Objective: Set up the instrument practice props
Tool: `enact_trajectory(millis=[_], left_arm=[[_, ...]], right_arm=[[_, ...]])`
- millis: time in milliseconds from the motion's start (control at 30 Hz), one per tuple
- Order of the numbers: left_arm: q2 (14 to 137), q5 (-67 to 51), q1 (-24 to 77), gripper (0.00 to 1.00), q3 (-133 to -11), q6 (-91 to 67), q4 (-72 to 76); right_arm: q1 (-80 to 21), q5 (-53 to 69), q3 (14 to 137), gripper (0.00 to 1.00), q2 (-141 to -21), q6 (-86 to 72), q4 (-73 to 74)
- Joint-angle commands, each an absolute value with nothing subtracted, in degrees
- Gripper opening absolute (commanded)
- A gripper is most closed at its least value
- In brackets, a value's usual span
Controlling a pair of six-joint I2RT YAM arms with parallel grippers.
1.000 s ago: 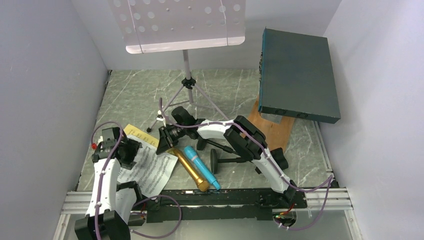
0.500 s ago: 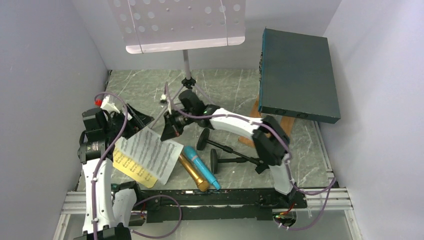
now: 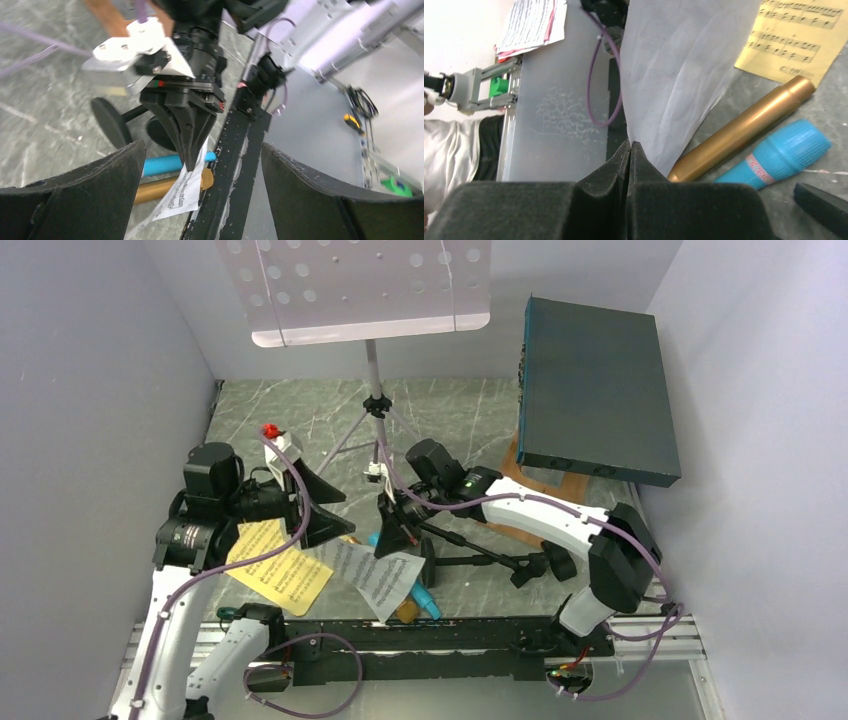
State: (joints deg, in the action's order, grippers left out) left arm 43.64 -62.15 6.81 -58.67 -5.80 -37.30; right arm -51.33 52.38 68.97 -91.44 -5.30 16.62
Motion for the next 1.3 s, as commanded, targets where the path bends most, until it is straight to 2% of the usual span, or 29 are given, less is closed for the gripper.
enact_trajectory(millis=[0,233,367,667,733,867,1000,1067,1133,1267], left_arm=[[48.7,-72.2,11.7,0.88,-62.7,3.2,-41.4],[55.2,-70.1,19.3,0.88,-63.3,4.5,-46.0],[58.1,-70.0,21.0,0.76,-66.3,6.6,-51.0],[59.9,-63.0,26.9,0.72,-67.9,7.8,-56.7],[60.6,-60.1,28.5,0.68,-67.8,7.7,-57.6],[63.3,-58.8,31.1,0.49,-69.8,8.7,-60.9],[63.0,-55.1,32.3,0.44,-69.8,8.7,-60.0],[63.6,-55.5,32.5,0.37,-70.4,9.6,-61.3],[63.2,-55.3,32.8,0.35,-70.2,9.7,-61.1],[62.4,-55.2,33.1,0.39,-70.2,10.0,-61.2]], right_arm=[[-51.6,57.6,69.1,0.00,-85.2,1.3,21.6],[-51.7,61.7,68.9,0.00,-79.7,3.8,23.7],[-51.7,61.2,70.3,0.00,-78.9,5.8,26.6],[-51.7,60.0,72.4,0.00,-81.5,6.7,31.1],[-51.6,59.8,72.0,0.00,-81.4,5.2,29.5],[-51.6,60.0,73.7,0.00,-82.4,5.3,31.9],[-51.6,59.1,73.0,0.00,-82.0,4.8,31.2],[-51.6,59.3,73.5,0.00,-82.3,4.5,31.5],[-51.6,59.2,73.7,0.00,-82.4,4.8,31.8],[-51.6,57.8,75.1,0.00,-83.4,5.5,33.5]])
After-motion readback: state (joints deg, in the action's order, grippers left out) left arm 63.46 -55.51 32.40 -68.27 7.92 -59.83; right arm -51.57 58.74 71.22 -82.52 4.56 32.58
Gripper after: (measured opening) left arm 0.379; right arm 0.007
